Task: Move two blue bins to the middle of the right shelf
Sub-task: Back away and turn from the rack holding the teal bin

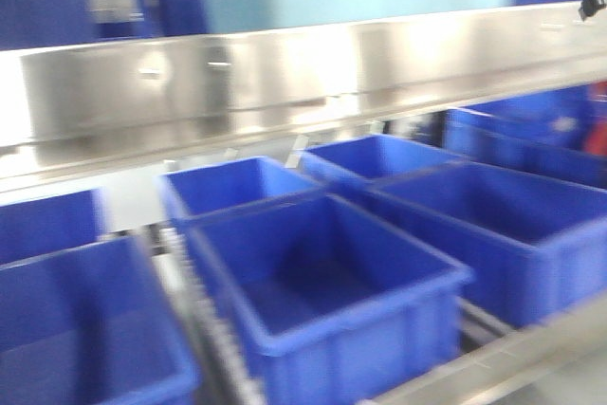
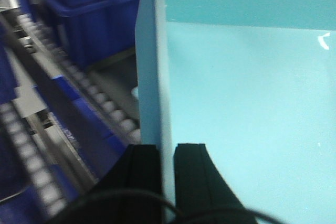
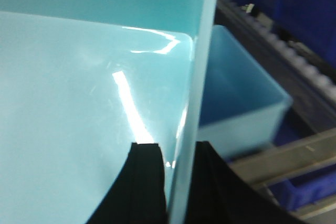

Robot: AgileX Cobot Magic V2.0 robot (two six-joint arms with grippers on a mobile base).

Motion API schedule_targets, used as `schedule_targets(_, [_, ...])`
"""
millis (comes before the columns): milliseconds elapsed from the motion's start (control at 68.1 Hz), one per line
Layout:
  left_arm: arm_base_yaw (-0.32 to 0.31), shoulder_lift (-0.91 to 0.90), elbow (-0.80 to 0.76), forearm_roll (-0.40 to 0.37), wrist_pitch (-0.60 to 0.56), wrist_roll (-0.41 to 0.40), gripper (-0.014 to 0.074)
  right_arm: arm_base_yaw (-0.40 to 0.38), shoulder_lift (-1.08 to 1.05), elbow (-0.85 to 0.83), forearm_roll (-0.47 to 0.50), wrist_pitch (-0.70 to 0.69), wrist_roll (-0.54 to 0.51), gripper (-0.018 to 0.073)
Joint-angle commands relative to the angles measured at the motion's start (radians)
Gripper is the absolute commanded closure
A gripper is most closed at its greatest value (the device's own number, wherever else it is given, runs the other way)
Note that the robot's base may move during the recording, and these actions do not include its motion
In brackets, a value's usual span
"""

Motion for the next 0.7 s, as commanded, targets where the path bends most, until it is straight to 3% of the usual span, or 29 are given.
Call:
schedule_targets(0, [-0.005,-0.014,-0.016,-0.042,-0.049,-0.003,0.0707,-0.004,-0.010,-0.007,-0.015,-0.043,-0.014,0.0713])
schedule_targets(690, [-0.005,-0.014,-0.016,-0.042,-0.049,-0.003,0.0707,-0.004,-0.010,-0.007,-0.015,-0.043,-0.014,0.0713])
